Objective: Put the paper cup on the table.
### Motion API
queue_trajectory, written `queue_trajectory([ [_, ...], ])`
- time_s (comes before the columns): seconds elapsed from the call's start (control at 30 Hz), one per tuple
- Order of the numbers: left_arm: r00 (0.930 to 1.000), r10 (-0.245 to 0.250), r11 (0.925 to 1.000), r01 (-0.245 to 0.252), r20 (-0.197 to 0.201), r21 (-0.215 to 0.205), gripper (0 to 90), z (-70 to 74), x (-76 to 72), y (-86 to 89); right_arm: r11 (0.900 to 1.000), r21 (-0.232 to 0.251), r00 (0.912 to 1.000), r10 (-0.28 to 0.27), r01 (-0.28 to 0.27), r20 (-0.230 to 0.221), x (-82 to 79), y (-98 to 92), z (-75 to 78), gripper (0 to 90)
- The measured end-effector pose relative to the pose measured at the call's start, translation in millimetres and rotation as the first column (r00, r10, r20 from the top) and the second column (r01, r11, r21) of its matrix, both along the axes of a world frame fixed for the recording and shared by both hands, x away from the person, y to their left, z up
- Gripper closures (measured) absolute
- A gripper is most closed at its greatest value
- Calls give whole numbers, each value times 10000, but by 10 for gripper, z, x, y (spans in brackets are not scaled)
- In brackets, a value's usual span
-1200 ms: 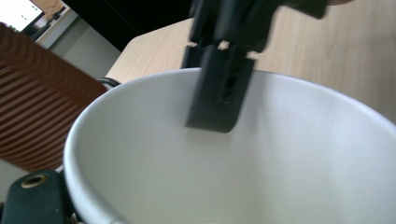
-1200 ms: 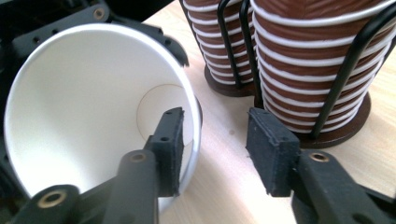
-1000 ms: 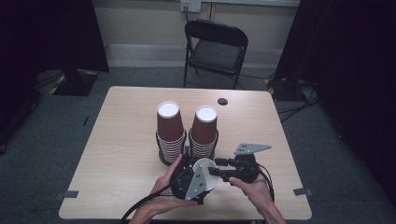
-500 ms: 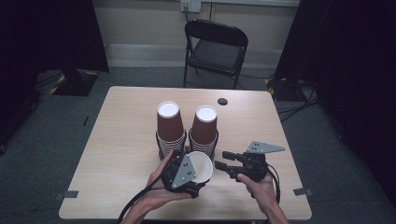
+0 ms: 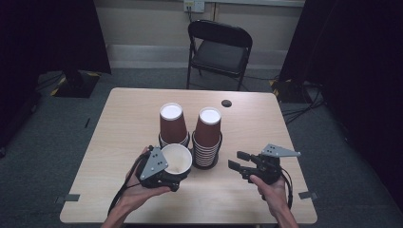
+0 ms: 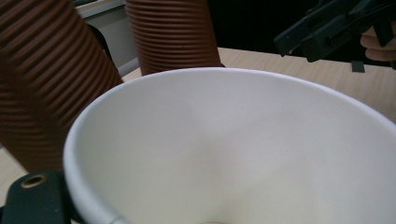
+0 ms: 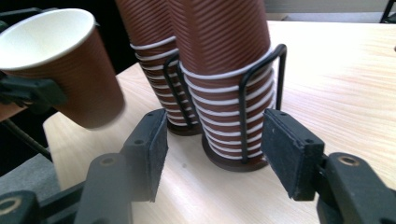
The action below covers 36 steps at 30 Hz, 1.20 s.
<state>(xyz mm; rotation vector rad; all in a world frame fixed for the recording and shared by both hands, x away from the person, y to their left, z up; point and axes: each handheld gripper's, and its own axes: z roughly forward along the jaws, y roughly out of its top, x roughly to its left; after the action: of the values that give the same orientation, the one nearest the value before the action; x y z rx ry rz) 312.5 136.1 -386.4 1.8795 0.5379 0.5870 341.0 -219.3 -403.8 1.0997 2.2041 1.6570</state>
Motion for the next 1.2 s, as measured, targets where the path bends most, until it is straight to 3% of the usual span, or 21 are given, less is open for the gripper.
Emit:
queue_trajectory([
  [0.13, 9989, 390, 9982, -400, -250, -445, 105, -17, 16, 163, 9998, -106, 9999, -146, 145, -87, 25, -18, -48, 401],
  [0.2, 9975, 470, 9948, -514, -520, -879, 105, -25, 28, 256, 9995, -220, 9996, -240, 236, -157, 30, -28, -72, 392],
  [0.43, 9903, 1211, 9866, -1276, -677, -1015, 105, -26, 82, 493, 9984, -341, 9986, -452, 443, -275, 29, -103, -115, 387],
  [0.57, 9839, 1595, 9777, -1687, -806, -1248, 105, -33, 106, 608, 9979, -371, 9980, -550, 538, -318, 38, -127, -136, 386],
  [0.83, 9735, 2127, 9687, -2213, -841, -1121, 105, -43, 175, 719, 9973, -443, 9974, -600, 582, -394, 59, -131, -172, 377],
  [1.0, 9564, 2758, 9493, -2867, -963, -1286, 105, -59, 257, 837, 9972, -475, 9973, -597, 577, -430, 56, -136, -186, 376],
  [1.13, 9444, 3067, 9304, -3237, -1184, -1717, 106, -68, 355, 901, 9970, -496, 9972, -609, 587, -431, 61, -141, -193, 375],
  [1.2, 9373, 3330, 9221, -3465, -1026, -1725, 107, -71, 398, 910, 9969, -525, 9973, -602, 579, -424, 66, -138, -198, 373],
])
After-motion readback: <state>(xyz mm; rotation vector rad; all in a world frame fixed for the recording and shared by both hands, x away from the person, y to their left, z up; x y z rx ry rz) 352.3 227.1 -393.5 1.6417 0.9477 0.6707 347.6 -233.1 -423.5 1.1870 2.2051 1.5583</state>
